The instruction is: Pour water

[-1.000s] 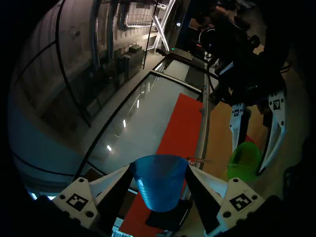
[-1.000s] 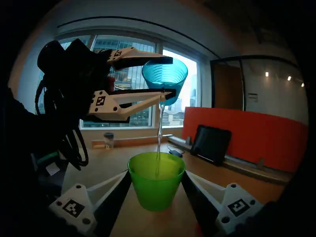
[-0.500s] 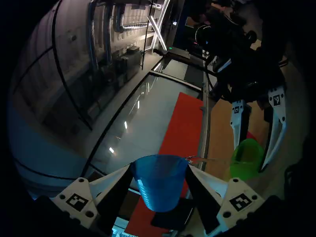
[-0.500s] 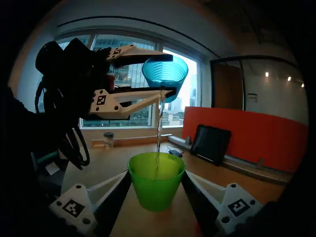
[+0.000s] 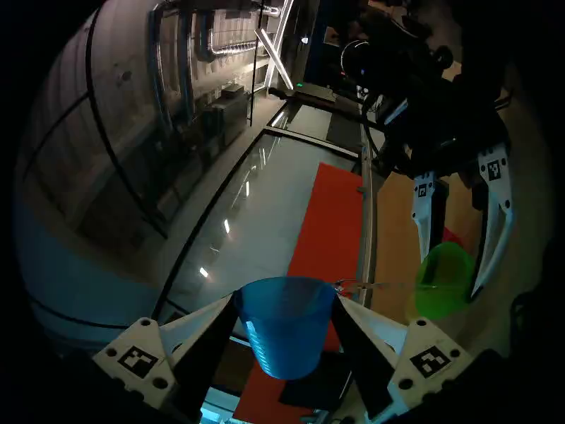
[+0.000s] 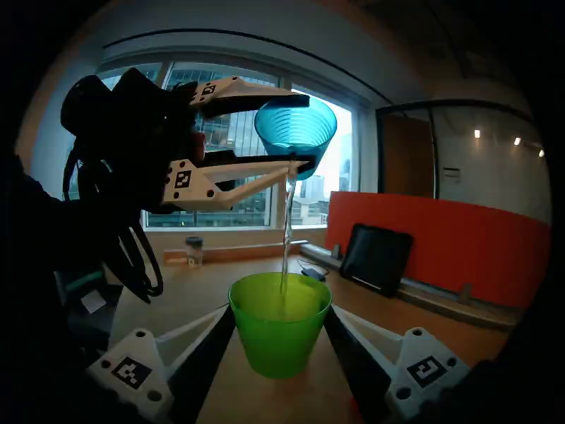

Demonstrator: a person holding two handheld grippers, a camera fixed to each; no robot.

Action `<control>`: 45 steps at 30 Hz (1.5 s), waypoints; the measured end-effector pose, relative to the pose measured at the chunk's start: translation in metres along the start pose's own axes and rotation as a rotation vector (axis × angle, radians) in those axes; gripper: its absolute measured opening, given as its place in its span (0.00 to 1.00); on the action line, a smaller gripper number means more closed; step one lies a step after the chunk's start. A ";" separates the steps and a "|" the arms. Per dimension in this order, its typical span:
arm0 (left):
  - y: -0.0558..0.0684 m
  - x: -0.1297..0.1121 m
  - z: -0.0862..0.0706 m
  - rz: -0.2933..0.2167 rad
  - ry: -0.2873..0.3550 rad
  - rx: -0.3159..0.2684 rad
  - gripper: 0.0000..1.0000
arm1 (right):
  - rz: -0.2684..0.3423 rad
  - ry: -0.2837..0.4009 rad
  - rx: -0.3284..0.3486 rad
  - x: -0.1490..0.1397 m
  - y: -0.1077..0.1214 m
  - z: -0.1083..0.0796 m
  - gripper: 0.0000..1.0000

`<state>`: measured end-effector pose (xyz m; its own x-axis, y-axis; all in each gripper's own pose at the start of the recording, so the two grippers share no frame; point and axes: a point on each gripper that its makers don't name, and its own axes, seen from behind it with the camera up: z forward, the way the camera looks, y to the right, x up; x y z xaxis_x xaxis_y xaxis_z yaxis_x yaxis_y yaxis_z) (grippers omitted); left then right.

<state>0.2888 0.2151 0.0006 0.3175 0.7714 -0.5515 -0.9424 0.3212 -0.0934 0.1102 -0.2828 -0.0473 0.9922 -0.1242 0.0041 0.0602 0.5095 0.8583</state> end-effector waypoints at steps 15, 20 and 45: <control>-0.001 0.005 0.001 0.047 0.003 -0.003 0.88 | -0.004 0.002 -0.004 0.001 0.001 -0.001 0.89; -0.001 0.007 0.003 0.057 0.005 -0.005 0.88 | -0.004 0.004 -0.004 0.001 0.002 -0.002 0.89; -0.003 0.014 0.007 0.130 0.015 -0.001 0.88 | -0.006 0.010 -0.011 0.001 0.004 -0.004 0.89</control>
<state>0.2971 0.2287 -0.0014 0.1912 0.7983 -0.5711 -0.9757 0.2183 -0.0215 0.1117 -0.2779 -0.0459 0.9929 -0.1191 -0.0063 0.0676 0.5184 0.8525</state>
